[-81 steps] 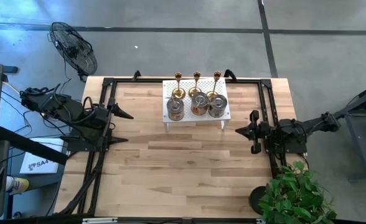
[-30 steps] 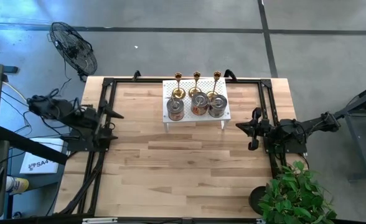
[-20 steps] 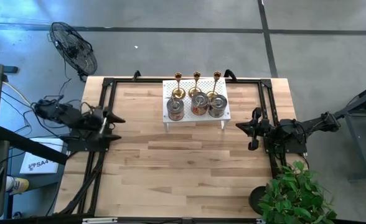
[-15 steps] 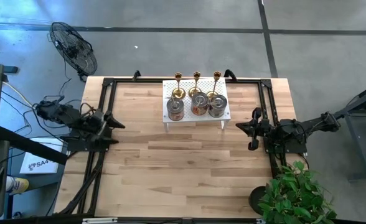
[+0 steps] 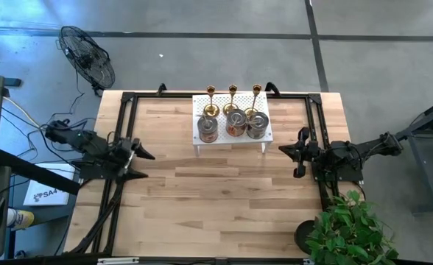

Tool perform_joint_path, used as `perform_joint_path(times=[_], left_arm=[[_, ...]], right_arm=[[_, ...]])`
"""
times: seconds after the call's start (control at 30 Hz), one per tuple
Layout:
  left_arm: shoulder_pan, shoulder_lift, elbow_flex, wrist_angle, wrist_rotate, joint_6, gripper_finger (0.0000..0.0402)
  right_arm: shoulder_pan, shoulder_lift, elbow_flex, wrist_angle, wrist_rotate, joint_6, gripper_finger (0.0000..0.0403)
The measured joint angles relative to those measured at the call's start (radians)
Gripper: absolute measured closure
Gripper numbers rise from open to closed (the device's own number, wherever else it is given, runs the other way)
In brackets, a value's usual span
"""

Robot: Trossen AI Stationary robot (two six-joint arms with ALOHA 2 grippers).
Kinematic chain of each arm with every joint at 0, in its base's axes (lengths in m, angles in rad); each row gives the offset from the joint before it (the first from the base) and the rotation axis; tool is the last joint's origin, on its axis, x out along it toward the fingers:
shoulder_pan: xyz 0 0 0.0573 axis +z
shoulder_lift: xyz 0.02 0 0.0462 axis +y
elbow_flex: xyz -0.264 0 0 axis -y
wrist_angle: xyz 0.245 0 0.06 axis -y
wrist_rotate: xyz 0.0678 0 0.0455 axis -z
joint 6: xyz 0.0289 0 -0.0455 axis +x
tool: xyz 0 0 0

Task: Pick & Place candle stick holders
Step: Return to Home Position

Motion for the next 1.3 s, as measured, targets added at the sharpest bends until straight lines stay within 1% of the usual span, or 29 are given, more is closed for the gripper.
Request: perform_joint_path(times=[0.1, 0.17, 0.3, 0.5, 0.53, 0.57, 0.67, 0.73, 0.8, 1.03, 1.13, 1.3], left_arm=[[0.0, -0.003, -0.033, 0.077, 0.016, 0.067, 0.0034], [0.0, -0.001, -0.056, 0.102, 0.035, 0.123, 0.0071], [0.0, -0.003, -0.09, 0.176, 0.03, 0.224, 0.0178], [0.0, -0.004, -0.129, 0.266, 0.036, 0.355, 0.0359], [0.0, -0.003, -0.139, 0.283, 0.033, 0.367, 0.0379], [0.0, -0.002, -0.15, 0.296, 0.031, 0.375, 0.0389], [0.0, -0.002, -0.178, 0.36, 0.028, 0.414, 0.0388], [0.0, -0.003, -0.205, 0.391, 0.009, 0.418, 0.0397], [0.0, -0.002, -0.237, 0.408, -0.015, 0.418, 0.0398], [0.0, -0.002, -0.343, 0.63, -0.024, 0.394, 0.0401], [0.0, -0.002, -0.355, 0.666, -0.027, 0.404, 0.0401], [0.0, -0.002, -0.357, 0.661, -0.091, 0.433, 0.0401]], right_arm=[[0.0, 0.0, 0.0, 0.0, 0.0, 0.0, 0.0398], [0.0, 0.0, 0.0, 0.001, 0.0, 0.0, 0.0397], [0.0, 0.0, 0.0, 0.001, 0.0, 0.0, 0.0395], [0.0, 0.0, 0.0, 0.001, 0.0, 0.0, 0.0394], [0.0, 0.0, 0.0, 0.002, 0.0, 0.0, 0.0393], [0.0, 0.0, 0.0, 0.002, 0.0, 0.0, 0.0393], [0.0, 0.0, 0.0, 0.002, 0.0, 0.0, 0.0395], [0.0, 0.0, 0.0, 0.002, 0.0, 0.0, 0.0397], [0.0, 0.0, 0.0, 0.003, 0.0, 0.0, 0.0398], [0.0, 0.0, 0.0, 0.003, 0.0, 0.0, 0.0396], [0.0, 0.0, 0.0, 0.003, 0.0, 0.0, 0.0395], [0.0, 0.0, 0.0, 0.003, 0.0, 0.0, 0.0394]])
